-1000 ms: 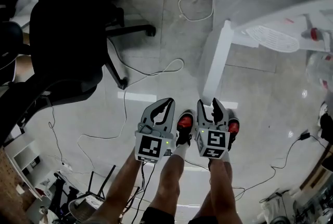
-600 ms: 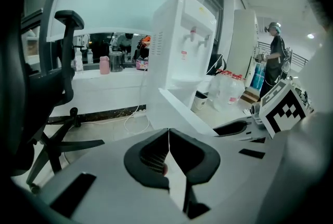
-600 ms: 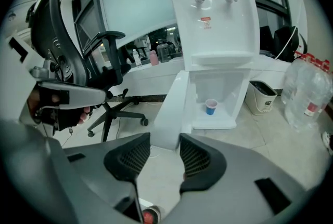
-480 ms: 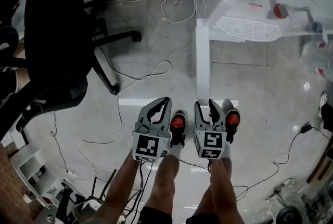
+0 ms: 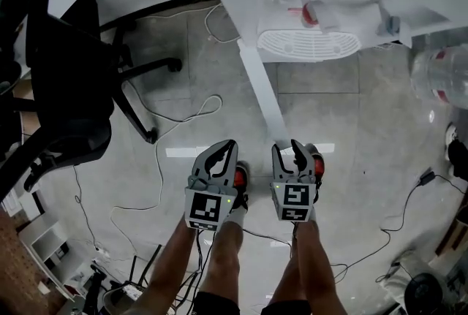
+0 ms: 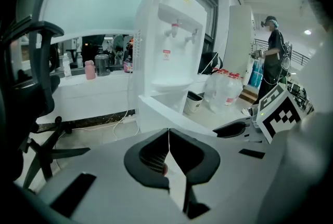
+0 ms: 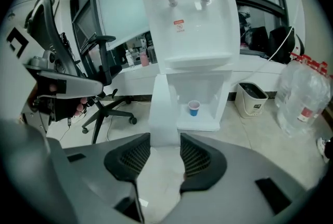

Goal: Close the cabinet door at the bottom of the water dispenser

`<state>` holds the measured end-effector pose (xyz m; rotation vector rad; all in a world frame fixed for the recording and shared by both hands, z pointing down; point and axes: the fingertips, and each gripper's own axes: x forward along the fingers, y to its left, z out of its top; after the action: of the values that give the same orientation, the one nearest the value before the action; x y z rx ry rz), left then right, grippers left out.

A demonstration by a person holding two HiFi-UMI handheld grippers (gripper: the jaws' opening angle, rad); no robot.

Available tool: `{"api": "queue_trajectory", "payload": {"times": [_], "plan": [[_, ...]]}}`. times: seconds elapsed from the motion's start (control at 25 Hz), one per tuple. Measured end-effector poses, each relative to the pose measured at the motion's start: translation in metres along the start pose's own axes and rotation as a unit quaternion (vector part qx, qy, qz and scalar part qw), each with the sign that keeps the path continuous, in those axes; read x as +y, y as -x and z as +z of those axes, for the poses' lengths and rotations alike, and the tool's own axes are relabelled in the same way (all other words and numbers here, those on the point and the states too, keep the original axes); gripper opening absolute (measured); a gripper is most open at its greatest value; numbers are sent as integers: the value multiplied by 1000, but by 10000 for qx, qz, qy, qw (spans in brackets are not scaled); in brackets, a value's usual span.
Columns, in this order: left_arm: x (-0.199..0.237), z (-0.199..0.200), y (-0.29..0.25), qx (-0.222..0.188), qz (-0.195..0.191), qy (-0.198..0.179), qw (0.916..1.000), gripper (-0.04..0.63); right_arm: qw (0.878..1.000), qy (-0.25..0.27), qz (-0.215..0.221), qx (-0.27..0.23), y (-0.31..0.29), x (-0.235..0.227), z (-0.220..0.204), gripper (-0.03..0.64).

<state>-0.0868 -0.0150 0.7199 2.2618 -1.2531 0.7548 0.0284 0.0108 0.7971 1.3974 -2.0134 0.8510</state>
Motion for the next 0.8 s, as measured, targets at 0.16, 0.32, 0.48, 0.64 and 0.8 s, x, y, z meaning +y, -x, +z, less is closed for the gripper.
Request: {"api": "queue_trajectory", "payload": {"times": [0.16, 0.32, 0.48, 0.64, 0.8], "plan": [[-12, 8, -10, -12, 51, -32, 10000, 25, 10000, 54, -34, -40, 2, -23, 5, 186], [-22, 14, -19, -22, 111, -23, 9999, 25, 9999, 80, -46, -78, 3, -41, 9, 192], [-29, 19, -26, -41, 165, -2, 9999, 25, 9996, -129, -154, -185, 3, -59, 16, 195], [-37, 22, -30, -46, 205, -10, 9998, 25, 9996, 34, -174, -199, 1, -77, 18, 199], [-41, 25, -35, -61, 240, 19, 9997, 25, 9995, 40, -198, -234, -1, -90, 24, 201]]}}
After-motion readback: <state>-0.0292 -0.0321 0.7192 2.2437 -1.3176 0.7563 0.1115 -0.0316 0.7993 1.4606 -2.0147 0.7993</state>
